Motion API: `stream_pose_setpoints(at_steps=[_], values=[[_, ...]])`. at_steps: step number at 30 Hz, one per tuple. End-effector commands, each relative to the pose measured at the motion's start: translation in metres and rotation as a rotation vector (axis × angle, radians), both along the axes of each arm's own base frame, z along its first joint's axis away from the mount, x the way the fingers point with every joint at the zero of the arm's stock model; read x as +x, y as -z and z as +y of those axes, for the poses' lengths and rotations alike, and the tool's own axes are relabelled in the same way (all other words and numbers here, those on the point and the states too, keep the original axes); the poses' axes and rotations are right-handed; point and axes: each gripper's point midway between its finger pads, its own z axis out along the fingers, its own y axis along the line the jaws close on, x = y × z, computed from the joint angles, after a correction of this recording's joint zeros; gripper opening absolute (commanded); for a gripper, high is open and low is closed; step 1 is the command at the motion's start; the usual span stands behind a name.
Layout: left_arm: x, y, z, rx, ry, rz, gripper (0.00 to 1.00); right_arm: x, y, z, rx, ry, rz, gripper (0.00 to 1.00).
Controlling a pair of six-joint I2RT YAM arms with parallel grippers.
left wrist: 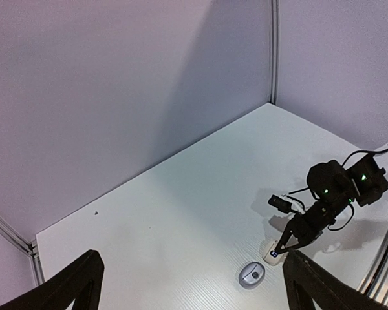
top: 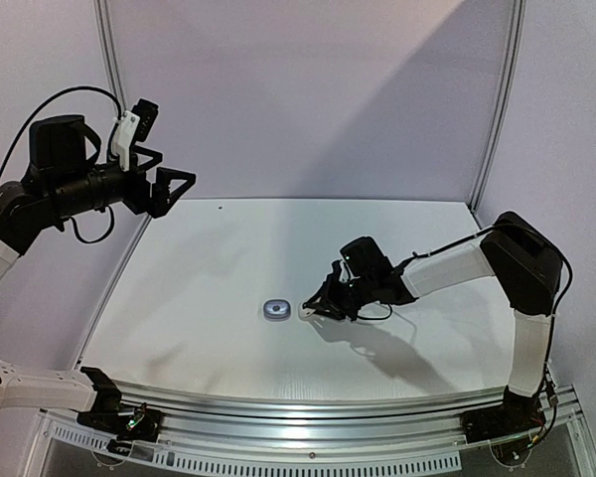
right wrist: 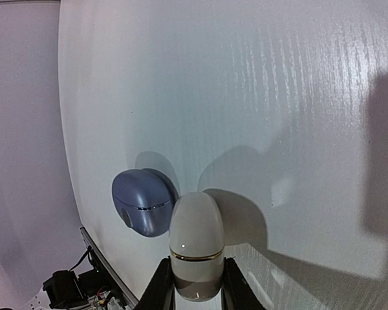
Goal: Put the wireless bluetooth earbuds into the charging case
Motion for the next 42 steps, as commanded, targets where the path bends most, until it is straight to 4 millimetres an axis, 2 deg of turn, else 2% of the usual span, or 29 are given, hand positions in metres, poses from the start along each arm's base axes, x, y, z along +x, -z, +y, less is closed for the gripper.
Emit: stream_pose_setpoints(at_steps=[1,3,6,14,16,17,18,19,21,25,28,29,30,32,35,36,38,39,42], values=[[0.001,0.003,0.003,0.000,-0.009,0.013,0.99,-0.003,0.024,-0.013,-0.076,0.039,0.051,0.15],[0.001,0.003,0.004,0.001,-0.009,0.011,0.99,-0.003,0.025,-0.020,-0.110,0.058,0.047,0.28],[0.002,0.003,0.004,0.000,-0.011,0.012,0.99,0.002,0.016,-0.022,-0.125,0.068,0.024,0.38],[0.000,0.002,0.004,0.001,-0.009,0.007,0.99,0.009,0.003,-0.026,-0.189,0.064,-0.008,0.48],[0.001,0.004,0.006,0.007,-0.015,0.007,0.99,0.010,-0.006,-0.029,-0.201,0.073,-0.021,0.60],[0.002,0.009,0.006,0.014,-0.020,0.012,0.99,0.011,-0.008,-0.033,-0.214,0.084,-0.027,0.73],[0.003,0.014,0.008,0.022,-0.028,0.014,0.99,0.013,-0.018,-0.038,-0.228,0.101,-0.052,0.88],[0.006,0.022,0.011,0.033,-0.043,0.019,0.99,0.016,-0.025,-0.043,-0.243,0.117,-0.074,0.98],[0.015,0.046,0.022,0.054,-0.107,0.042,0.99,0.023,-0.049,-0.052,-0.270,0.151,-0.138,0.99],[0.026,0.087,0.051,-0.035,-0.275,0.147,0.99,0.043,-0.119,-0.085,-0.391,0.209,-0.338,0.99],[0.032,0.118,0.074,-0.096,-0.380,0.198,0.99,0.051,-0.154,-0.107,-0.462,0.239,-0.456,0.99],[0.034,0.128,0.082,-0.111,-0.417,0.205,0.99,0.052,-0.165,-0.117,-0.483,0.234,-0.501,0.99],[0.036,0.137,0.089,-0.118,-0.443,0.207,0.99,0.054,-0.165,-0.135,-0.534,0.257,-0.513,0.99],[0.040,0.156,0.104,-0.118,-0.489,0.199,0.99,0.058,-0.165,-0.184,-0.596,0.351,-0.483,0.99],[0.044,0.176,0.129,-0.123,-0.558,0.151,0.99,0.063,-0.143,-0.253,-0.593,0.490,-0.419,0.99],[0.045,0.182,0.136,-0.128,-0.567,0.135,0.99,0.060,-0.138,-0.280,-0.587,0.545,-0.434,0.99],[0.045,0.195,0.149,-0.144,-0.572,0.107,0.99,0.054,-0.138,-0.319,-0.607,0.640,-0.508,0.99],[0.044,0.201,0.154,-0.151,-0.566,0.097,0.99,0.046,-0.148,-0.337,-0.620,0.688,-0.573,0.99],[0.042,0.211,0.169,-0.172,-0.568,0.069,0.99,0.021,-0.152,-0.376,-0.716,0.806,-0.694,0.99]])
